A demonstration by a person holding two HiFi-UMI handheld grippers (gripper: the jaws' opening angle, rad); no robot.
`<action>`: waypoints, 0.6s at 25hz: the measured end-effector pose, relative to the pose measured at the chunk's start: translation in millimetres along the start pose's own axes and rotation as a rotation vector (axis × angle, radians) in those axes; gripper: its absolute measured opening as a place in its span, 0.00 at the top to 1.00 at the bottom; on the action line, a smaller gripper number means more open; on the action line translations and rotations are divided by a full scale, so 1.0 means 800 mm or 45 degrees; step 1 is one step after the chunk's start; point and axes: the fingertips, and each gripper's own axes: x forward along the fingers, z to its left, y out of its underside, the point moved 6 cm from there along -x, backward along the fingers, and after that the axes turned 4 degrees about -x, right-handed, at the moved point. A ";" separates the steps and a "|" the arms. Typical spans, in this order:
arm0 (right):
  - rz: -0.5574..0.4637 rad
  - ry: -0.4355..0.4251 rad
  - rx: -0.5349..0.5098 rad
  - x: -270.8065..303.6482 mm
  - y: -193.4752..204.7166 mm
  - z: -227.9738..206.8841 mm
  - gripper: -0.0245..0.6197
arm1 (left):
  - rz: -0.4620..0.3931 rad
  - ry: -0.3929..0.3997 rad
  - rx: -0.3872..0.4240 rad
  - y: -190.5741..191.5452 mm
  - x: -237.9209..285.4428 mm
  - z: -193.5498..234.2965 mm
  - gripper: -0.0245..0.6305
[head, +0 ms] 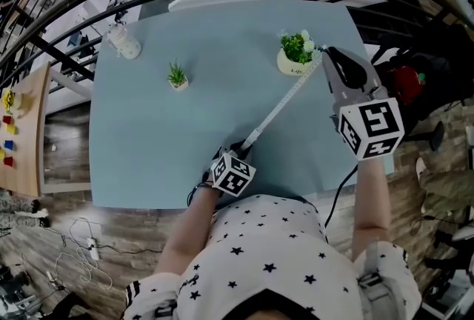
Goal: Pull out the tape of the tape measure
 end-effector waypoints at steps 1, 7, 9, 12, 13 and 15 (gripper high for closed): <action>0.008 -0.005 0.004 0.001 0.003 0.003 0.90 | 0.000 0.002 -0.002 0.000 0.000 0.000 0.83; 0.063 -0.057 0.019 0.011 0.026 0.020 0.90 | -0.002 0.005 -0.009 0.001 0.001 0.002 0.83; 0.084 -0.086 0.026 0.015 0.035 0.030 0.90 | -0.002 0.003 -0.010 0.001 0.001 0.002 0.83; 0.118 -0.138 0.041 0.021 0.050 0.049 0.90 | -0.005 0.003 -0.011 0.002 0.001 0.002 0.83; 0.133 -0.156 0.046 0.023 0.056 0.056 0.90 | -0.006 0.003 -0.011 0.002 0.001 0.002 0.83; 0.163 -0.187 0.057 0.026 0.068 0.067 0.90 | -0.006 0.004 -0.012 0.001 0.001 0.001 0.83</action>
